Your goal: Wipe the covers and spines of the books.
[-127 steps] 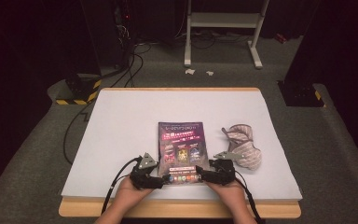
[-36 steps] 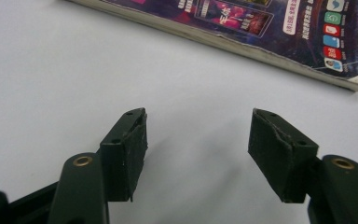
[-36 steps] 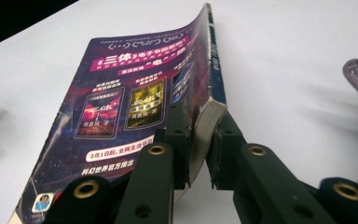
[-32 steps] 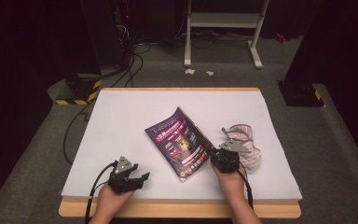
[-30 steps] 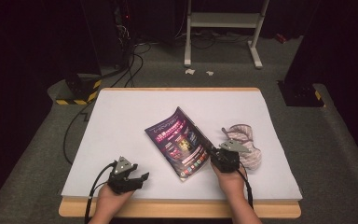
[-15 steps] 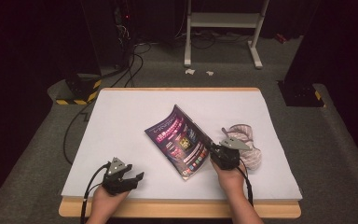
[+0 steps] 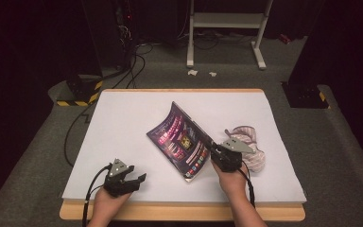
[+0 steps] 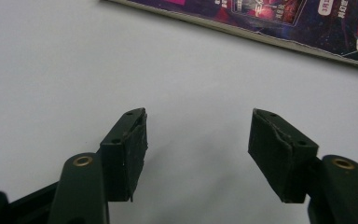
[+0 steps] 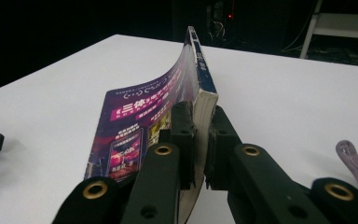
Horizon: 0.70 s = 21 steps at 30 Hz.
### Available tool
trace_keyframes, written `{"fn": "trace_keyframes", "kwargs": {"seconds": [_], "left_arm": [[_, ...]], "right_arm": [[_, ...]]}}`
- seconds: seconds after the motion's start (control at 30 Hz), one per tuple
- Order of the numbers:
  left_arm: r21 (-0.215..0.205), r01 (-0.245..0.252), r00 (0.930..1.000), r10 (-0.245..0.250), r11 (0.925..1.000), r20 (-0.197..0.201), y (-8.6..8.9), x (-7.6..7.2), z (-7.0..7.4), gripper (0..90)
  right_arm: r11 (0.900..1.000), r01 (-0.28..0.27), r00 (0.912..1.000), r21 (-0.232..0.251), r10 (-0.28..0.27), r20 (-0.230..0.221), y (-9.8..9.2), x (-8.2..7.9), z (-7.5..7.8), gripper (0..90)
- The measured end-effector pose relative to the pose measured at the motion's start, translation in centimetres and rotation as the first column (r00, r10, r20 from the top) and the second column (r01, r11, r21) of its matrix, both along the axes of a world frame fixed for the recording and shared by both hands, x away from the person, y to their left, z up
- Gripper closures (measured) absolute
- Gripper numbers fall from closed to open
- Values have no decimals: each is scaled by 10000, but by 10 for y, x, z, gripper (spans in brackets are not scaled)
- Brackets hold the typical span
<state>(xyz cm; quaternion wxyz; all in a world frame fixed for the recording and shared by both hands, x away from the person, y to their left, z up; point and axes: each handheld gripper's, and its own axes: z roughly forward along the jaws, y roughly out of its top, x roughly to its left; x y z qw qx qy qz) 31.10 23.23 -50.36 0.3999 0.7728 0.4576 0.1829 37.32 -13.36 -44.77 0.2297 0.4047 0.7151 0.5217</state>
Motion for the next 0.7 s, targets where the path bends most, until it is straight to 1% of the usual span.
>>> {"fn": "trace_keyframes", "kwargs": {"seconds": [0.07,0.1,0.2,0.33,0.47,0.7], "left_arm": [[-110,-8,10000,9,9999,89,2,-1,2,374],[-110,-8,10000,9,9999,89,2,-1,2,374],[-140,6,9999,-4,9999,122,3,-1,2,374],[-154,30,9999,-28,9999,124,4,0,3,373],[-194,18,9999,-14,9998,172,4,-1,4,373],[-191,62,9999,-59,9998,157,4,-1,4,372]], "right_arm": [[10000,21,9999,-19,-20,142,3,-1,5,845],[10000,21,9999,-19,-20,142,3,-1,5,845],[10000,18,9996,-48,-17,298,6,-1,12,845],[9999,-1,9979,-112,8,654,11,-1,27,845],[9999,-10,9954,-106,21,961,15,-1,37,846],[9999,-10,9901,-160,32,1406,21,-1,48,846]]}}
